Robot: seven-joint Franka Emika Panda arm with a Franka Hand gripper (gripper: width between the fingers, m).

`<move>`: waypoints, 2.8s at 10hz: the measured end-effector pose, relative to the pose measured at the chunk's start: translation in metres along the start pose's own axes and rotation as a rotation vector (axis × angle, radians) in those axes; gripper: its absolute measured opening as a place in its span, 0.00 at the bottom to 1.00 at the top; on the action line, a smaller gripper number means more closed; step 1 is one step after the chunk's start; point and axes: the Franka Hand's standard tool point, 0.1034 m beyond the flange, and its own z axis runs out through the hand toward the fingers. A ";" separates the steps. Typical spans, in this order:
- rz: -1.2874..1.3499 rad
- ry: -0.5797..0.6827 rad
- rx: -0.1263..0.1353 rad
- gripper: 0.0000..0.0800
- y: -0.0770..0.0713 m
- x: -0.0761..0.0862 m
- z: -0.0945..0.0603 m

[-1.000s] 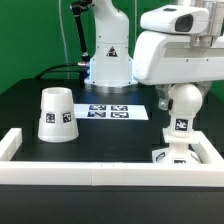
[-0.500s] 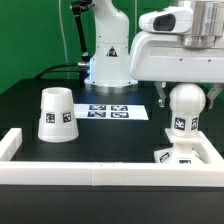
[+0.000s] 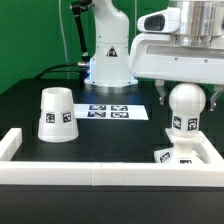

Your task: Assemble lamp

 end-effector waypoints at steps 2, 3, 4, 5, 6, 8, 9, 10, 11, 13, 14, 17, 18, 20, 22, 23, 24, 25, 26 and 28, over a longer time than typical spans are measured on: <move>0.168 -0.007 0.011 0.72 0.000 0.000 0.000; 0.289 -0.019 0.021 0.72 0.000 0.000 0.000; 0.408 -0.034 0.030 0.72 -0.001 -0.001 0.000; 0.505 -0.044 0.038 0.72 -0.001 -0.001 0.000; 0.610 -0.053 0.045 0.72 -0.002 -0.001 -0.001; 0.752 -0.058 0.044 0.72 -0.003 -0.001 -0.001; 0.821 -0.060 0.044 0.72 -0.004 -0.001 -0.002; 0.859 -0.060 0.043 0.72 -0.004 -0.001 -0.002; 0.899 -0.062 0.043 0.72 -0.004 -0.001 -0.002; 0.956 -0.072 0.047 0.80 -0.006 -0.003 -0.001; 0.939 -0.072 0.047 0.80 -0.007 -0.003 -0.001; 0.925 -0.072 0.047 0.87 -0.008 -0.004 -0.001; 0.874 -0.075 0.038 0.87 -0.009 -0.007 -0.002; 0.748 -0.096 0.017 0.87 -0.016 -0.021 -0.008; 0.628 -0.084 -0.033 0.87 -0.022 -0.040 -0.011; 0.598 -0.080 -0.048 0.87 -0.022 -0.054 -0.007; 0.592 -0.088 -0.053 0.87 -0.022 -0.064 -0.003; 0.593 -0.087 -0.047 0.87 -0.023 -0.061 -0.004; 0.592 -0.087 -0.047 0.87 -0.023 -0.061 -0.004; 0.551 -0.085 -0.054 0.87 -0.022 -0.063 -0.003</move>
Offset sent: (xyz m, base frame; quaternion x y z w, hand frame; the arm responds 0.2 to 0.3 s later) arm 0.0044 0.0004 0.0030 0.0053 -0.0373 0.3116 0.9495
